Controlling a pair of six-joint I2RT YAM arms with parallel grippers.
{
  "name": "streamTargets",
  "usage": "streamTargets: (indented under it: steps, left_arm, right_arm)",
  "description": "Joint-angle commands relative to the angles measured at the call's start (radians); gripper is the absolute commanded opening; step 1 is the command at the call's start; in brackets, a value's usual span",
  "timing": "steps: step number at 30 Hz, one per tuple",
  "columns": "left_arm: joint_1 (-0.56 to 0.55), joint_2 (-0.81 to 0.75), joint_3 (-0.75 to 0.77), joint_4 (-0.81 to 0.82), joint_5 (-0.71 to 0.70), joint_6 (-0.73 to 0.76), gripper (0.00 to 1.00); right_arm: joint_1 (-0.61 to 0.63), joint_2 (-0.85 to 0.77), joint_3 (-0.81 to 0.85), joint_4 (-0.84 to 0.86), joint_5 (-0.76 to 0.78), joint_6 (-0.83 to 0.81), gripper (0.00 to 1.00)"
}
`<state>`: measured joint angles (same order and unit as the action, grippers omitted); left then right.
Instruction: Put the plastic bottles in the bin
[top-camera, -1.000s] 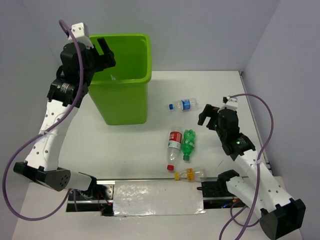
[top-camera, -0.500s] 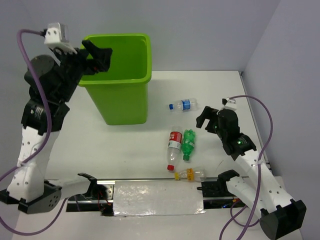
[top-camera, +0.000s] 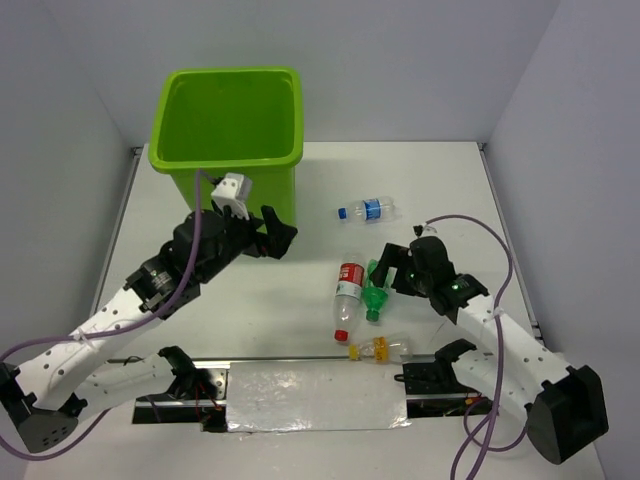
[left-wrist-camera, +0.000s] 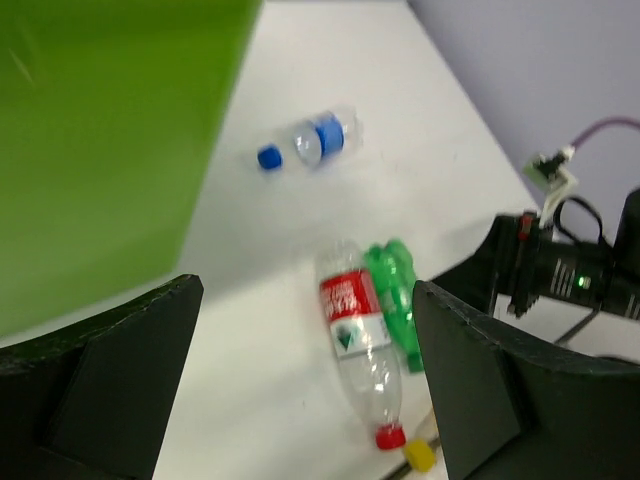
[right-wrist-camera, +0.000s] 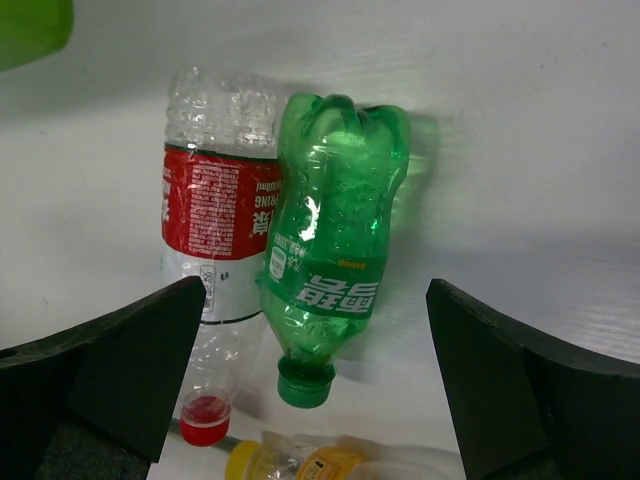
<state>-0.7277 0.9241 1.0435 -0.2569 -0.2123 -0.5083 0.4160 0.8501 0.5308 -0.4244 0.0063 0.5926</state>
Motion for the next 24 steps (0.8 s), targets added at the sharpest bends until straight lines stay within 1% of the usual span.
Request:
streamTargets:
  steps: [1,4,6,10,11,13,14,17,18,20,21,24]
  left_arm:
    - [-0.039,-0.025,-0.084,0.088,-0.012,-0.052,0.99]
    - [-0.052,-0.040,-0.140,0.116,0.014,-0.071,0.99]
    - [-0.058,-0.071,-0.187,0.126,0.008,-0.079,0.99]
    - [-0.058,-0.128,-0.255,0.105,-0.031,-0.091,0.99]
    - [-0.058,-0.146,-0.260,0.091,-0.060,-0.095,0.99]
    - [-0.058,-0.163,-0.272,0.067,-0.084,-0.098,0.99]
    - [-0.058,-0.177,-0.275,0.061,-0.105,-0.099,0.99]
    - [-0.058,-0.198,-0.289,0.030,-0.117,-0.108,0.99]
    - [-0.058,-0.205,-0.292,0.021,-0.128,-0.114,0.99]
    - [-0.059,-0.218,-0.300,-0.002,-0.142,-0.128,0.99]
    - [-0.058,-0.225,-0.304,-0.008,-0.148,-0.133,0.99]
    - [-0.058,-0.240,-0.329,-0.019,-0.167,-0.147,0.99]
  right_arm:
    - [0.033,0.036,-0.028,0.084,-0.023,0.052,1.00]
    - [0.061,0.110,-0.049,0.140,-0.031,0.068,1.00]
    - [0.073,0.167,-0.058,0.191,-0.019,0.081,1.00]
    - [0.083,0.256,-0.071,0.249,-0.008,0.114,0.99]
    - [0.083,0.270,-0.072,0.263,0.018,0.118,0.98]
    - [0.083,0.296,-0.071,0.279,0.046,0.127,0.93]
    - [0.084,0.297,-0.069,0.277,0.056,0.125,0.86]
    - [0.084,0.270,-0.045,0.239,0.112,0.112,0.76]
    - [0.083,0.251,-0.037,0.228,0.127,0.102,0.67]
    - [0.083,0.181,-0.009,0.185,0.176,0.072,0.59]
    - [0.084,0.156,0.006,0.170,0.191,0.059,0.51]
    - [0.086,0.057,0.078,0.125,0.227,-0.005,0.43]
